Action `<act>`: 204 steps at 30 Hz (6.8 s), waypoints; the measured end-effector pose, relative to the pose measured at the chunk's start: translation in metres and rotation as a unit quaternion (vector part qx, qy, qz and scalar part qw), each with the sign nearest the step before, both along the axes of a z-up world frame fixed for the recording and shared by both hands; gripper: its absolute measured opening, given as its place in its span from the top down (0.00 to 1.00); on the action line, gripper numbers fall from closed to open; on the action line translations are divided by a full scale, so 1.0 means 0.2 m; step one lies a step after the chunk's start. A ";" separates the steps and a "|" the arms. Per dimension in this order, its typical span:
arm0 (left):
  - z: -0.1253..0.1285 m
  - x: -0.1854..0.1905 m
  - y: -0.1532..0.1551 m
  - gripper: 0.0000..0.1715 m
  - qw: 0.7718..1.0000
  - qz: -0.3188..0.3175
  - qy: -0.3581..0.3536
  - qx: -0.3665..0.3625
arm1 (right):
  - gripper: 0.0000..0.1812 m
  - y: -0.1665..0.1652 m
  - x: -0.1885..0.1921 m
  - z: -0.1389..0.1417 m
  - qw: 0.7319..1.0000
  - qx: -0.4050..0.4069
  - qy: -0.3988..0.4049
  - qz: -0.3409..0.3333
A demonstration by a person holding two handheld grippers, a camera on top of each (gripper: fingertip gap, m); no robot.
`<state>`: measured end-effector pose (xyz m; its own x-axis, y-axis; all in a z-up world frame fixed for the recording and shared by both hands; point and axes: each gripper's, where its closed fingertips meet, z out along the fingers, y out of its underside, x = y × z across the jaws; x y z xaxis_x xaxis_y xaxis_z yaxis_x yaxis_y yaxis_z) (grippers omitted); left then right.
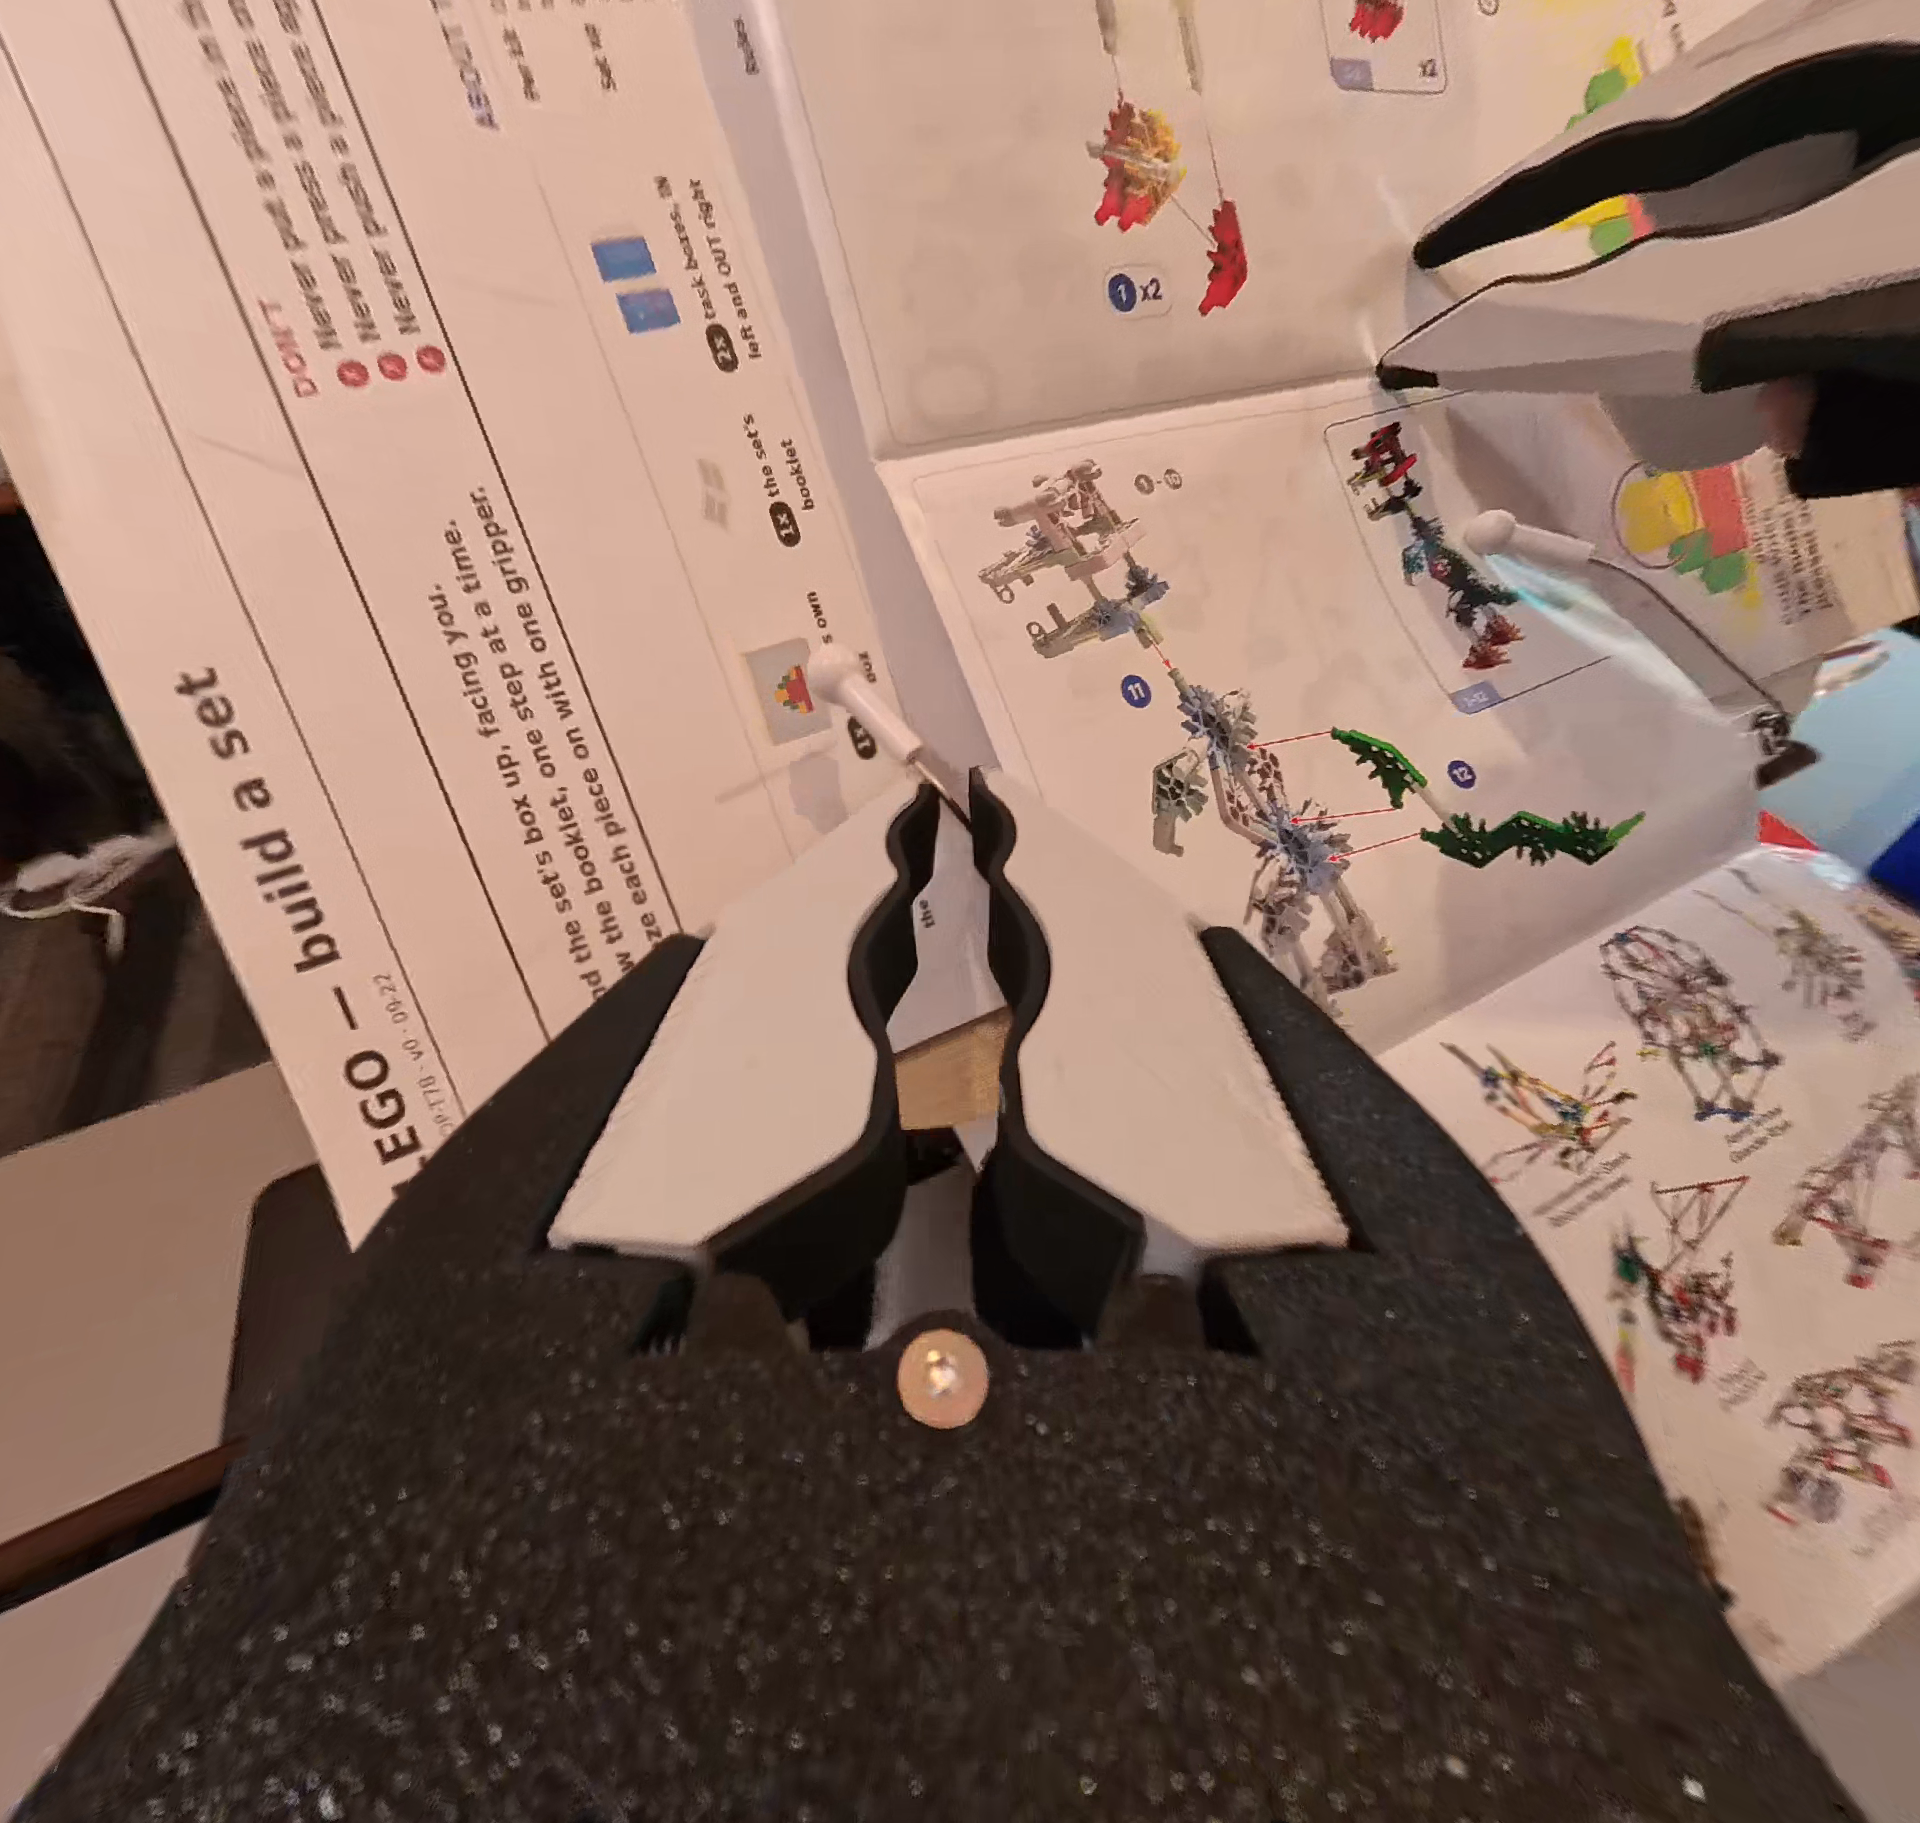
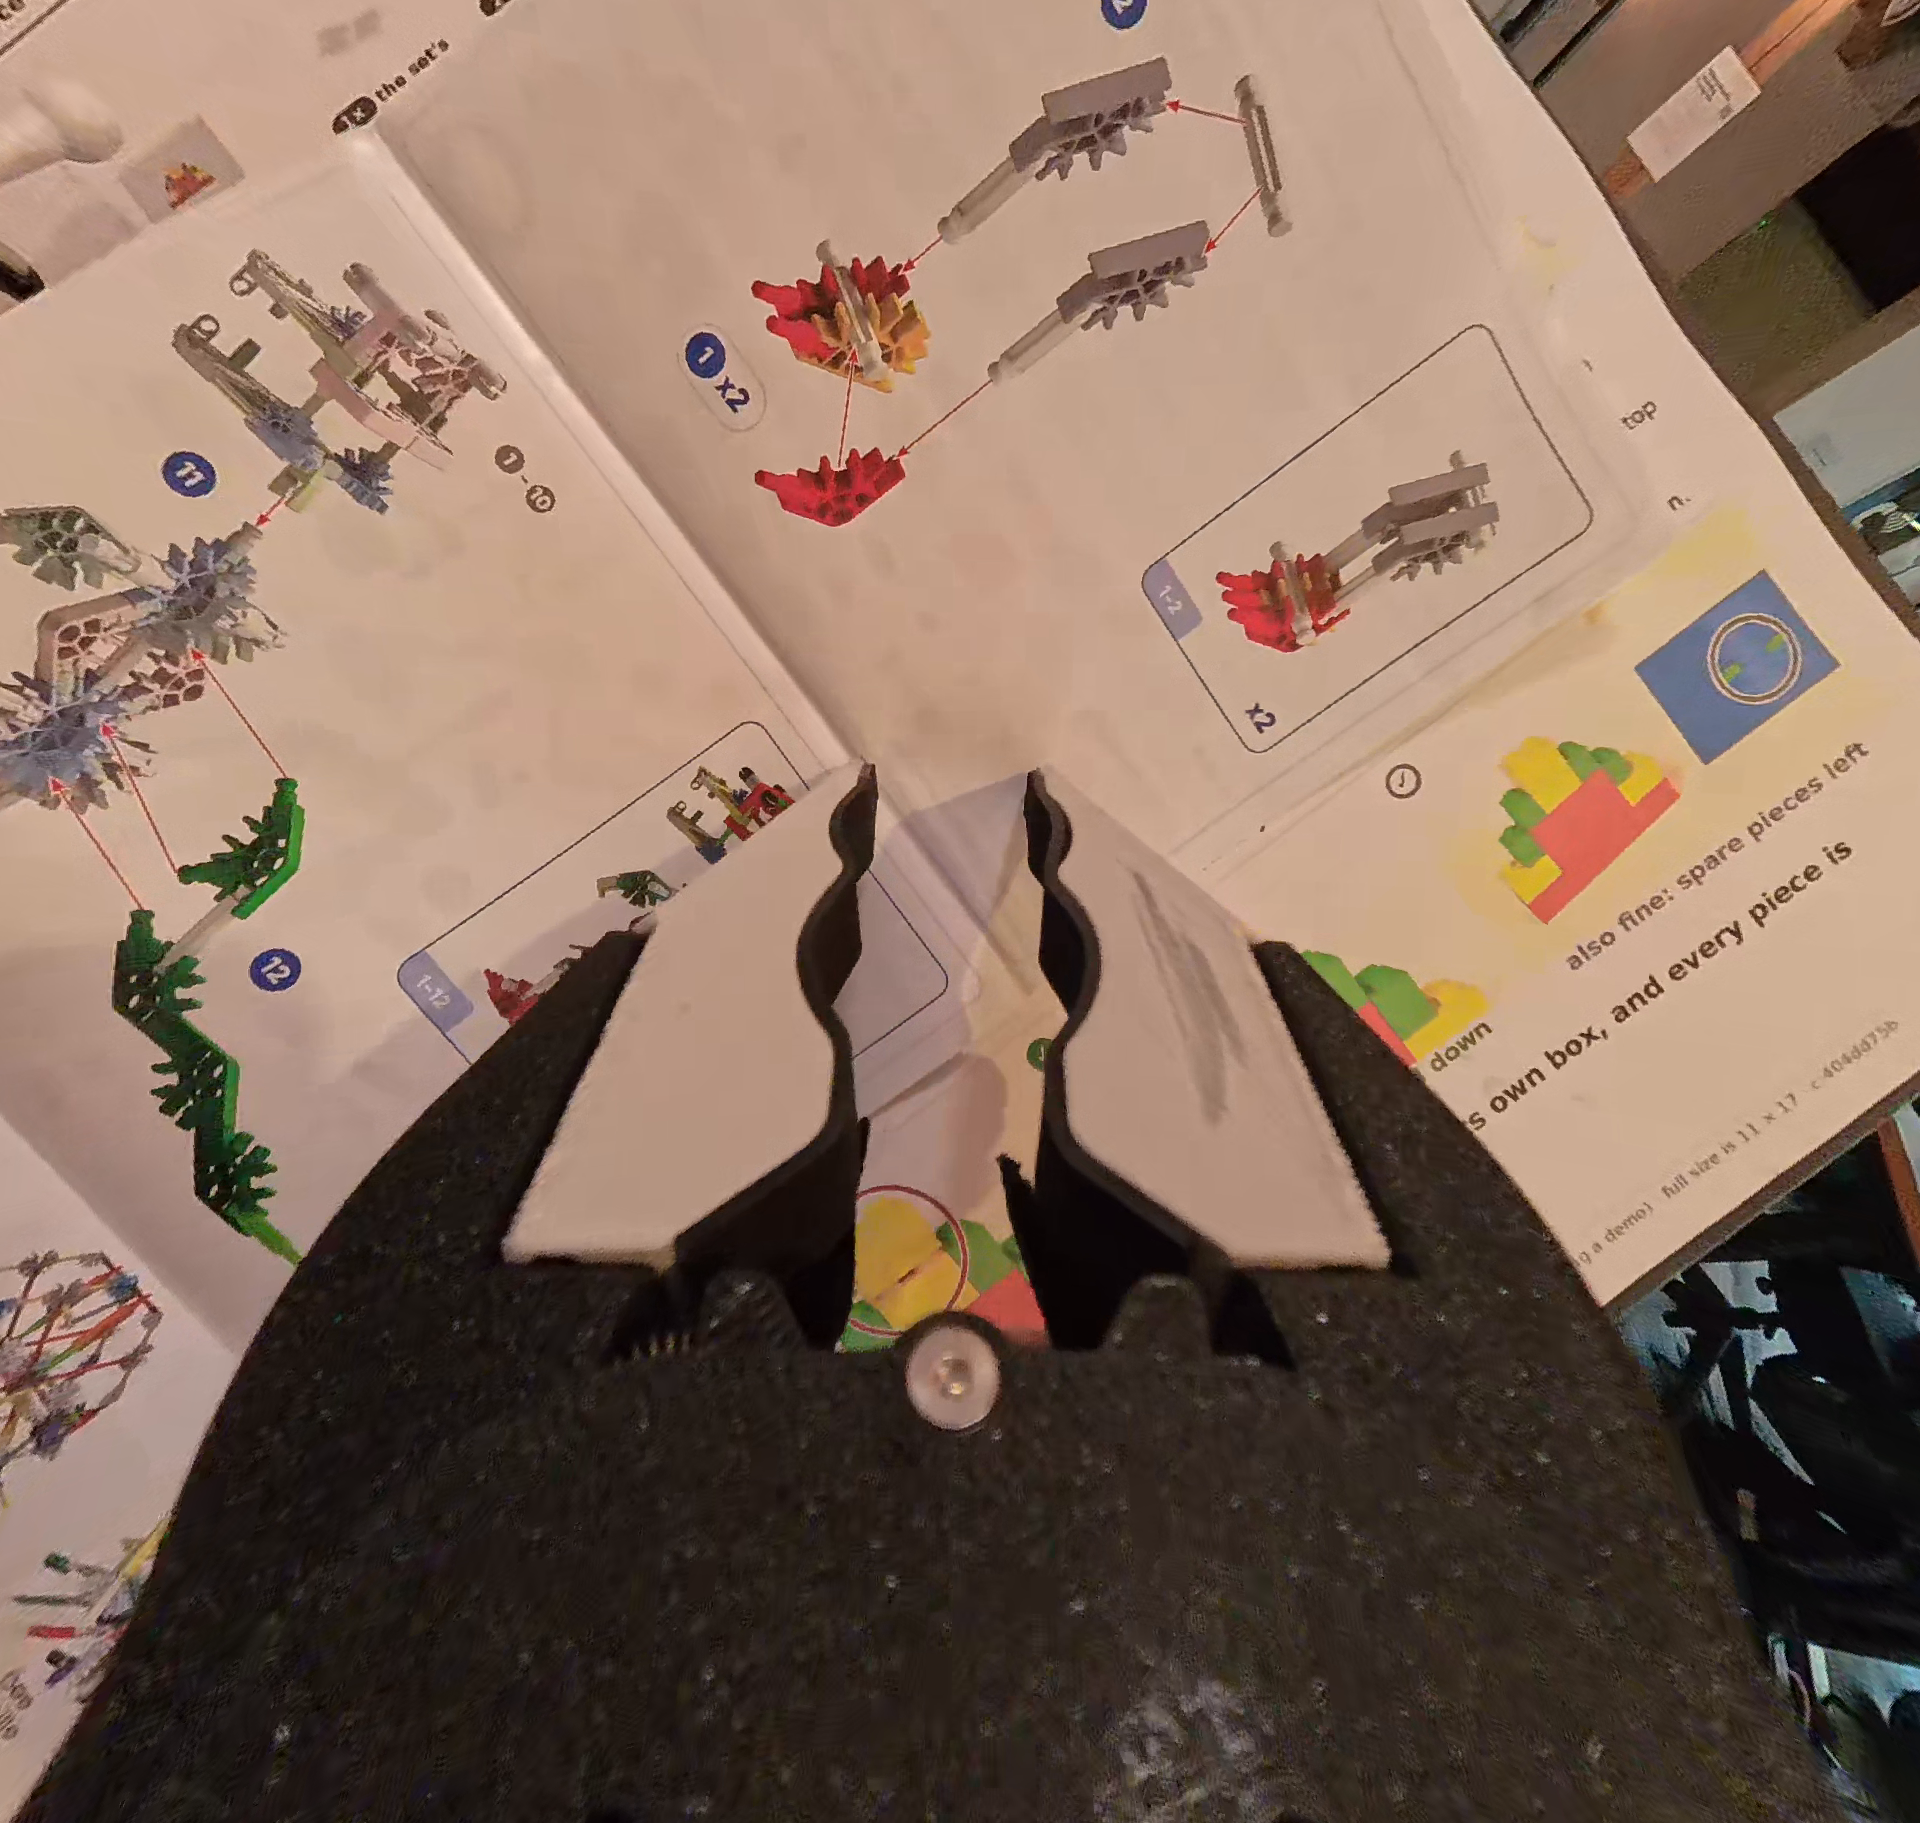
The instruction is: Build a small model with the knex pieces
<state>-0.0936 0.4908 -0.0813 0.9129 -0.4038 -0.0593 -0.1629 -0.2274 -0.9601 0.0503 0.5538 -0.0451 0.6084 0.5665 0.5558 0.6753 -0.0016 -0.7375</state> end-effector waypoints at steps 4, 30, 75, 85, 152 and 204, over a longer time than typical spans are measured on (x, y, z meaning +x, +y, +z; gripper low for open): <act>0.03 0.01 -0.02 0.98 0.998 -0.005 0.036 0.057 | 0.85 0.00 -0.01 -0.01 1.000 0.002 0.002 -0.002; 0.03 0.11 0.02 0.98 0.816 -0.059 0.516 0.255 | 0.87 -0.05 -0.04 -0.02 0.999 0.002 -0.032 -0.005; 0.00 0.03 -0.03 1.00 0.973 -0.071 0.217 0.015 | 0.76 -0.51 -0.40 -0.28 0.976 -0.016 -0.108 0.189; 0.13 0.00 -0.07 1.00 0.983 -0.075 0.155 0.056 | 0.78 -0.47 -0.46 -0.39 0.976 -0.073 -0.113 0.170; -0.03 0.08 0.08 1.00 0.971 -0.104 0.213 0.039 | 0.63 -0.18 -0.37 -0.12 0.993 -0.022 -0.057 0.098; 0.25 0.11 0.19 0.78 0.970 -0.007 0.226 0.084 | 0.60 0.02 0.40 0.21 0.989 -0.004 0.142 -0.039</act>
<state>-0.0719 0.5286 -0.0320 0.7731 -0.3655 -0.5184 -0.5779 -0.0690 -0.8132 0.1306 0.5578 -0.0032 0.7813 0.5156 0.3517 0.4380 -0.0514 -0.8975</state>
